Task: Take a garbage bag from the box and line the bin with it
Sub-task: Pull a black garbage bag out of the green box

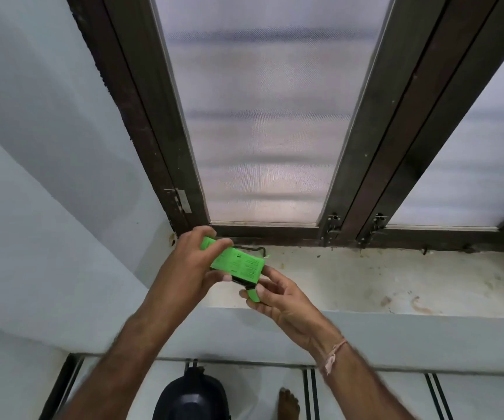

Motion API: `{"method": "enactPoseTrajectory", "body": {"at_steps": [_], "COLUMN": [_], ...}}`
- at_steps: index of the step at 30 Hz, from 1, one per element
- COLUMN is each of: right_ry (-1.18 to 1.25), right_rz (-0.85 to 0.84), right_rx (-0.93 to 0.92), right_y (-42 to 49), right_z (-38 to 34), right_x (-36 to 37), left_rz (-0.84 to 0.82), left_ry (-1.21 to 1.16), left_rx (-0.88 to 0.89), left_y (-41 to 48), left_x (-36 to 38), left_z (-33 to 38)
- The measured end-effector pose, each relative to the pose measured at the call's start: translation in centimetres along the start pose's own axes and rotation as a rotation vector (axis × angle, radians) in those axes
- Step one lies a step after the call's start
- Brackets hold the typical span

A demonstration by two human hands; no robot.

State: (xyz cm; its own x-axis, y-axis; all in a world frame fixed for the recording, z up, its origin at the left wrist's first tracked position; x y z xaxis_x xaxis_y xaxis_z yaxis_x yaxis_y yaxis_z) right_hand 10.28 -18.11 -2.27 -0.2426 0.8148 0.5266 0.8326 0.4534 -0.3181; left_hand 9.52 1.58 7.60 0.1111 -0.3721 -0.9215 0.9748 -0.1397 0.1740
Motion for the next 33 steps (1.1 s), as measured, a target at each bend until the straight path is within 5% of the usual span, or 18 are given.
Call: {"method": "enactPoseTrajectory", "body": {"at_steps": [19, 33], "right_ry": [0.236, 0.051], "right_rz": [0.096, 0.383], "right_rx": [-0.044, -0.071], "right_y": [2.6, 2.8], "right_z": [-2.2, -2.3], "right_x": [-0.4, -5.2], "left_rz": [-0.053, -0.110], "left_ry": [0.115, -0.392], "left_rx": [-0.051, -0.247], "left_y": [4.0, 1.7], "left_x": [-1.3, 6.3], "left_z": [1.7, -5.9]}}
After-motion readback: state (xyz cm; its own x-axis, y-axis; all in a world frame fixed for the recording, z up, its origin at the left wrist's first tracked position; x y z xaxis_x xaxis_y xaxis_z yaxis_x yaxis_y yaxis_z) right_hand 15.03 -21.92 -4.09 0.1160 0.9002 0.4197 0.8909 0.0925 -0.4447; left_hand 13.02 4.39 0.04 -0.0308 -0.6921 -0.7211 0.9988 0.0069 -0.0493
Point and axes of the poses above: each hand's wrist, its own y-axis towards the middle knuckle, its own x-axis out of the palm, z = x × y, the point moved 3 cm from there along y, towards the middle knuckle, and after that the axes turned 2 degrees about -x, right-handed, at the moved point
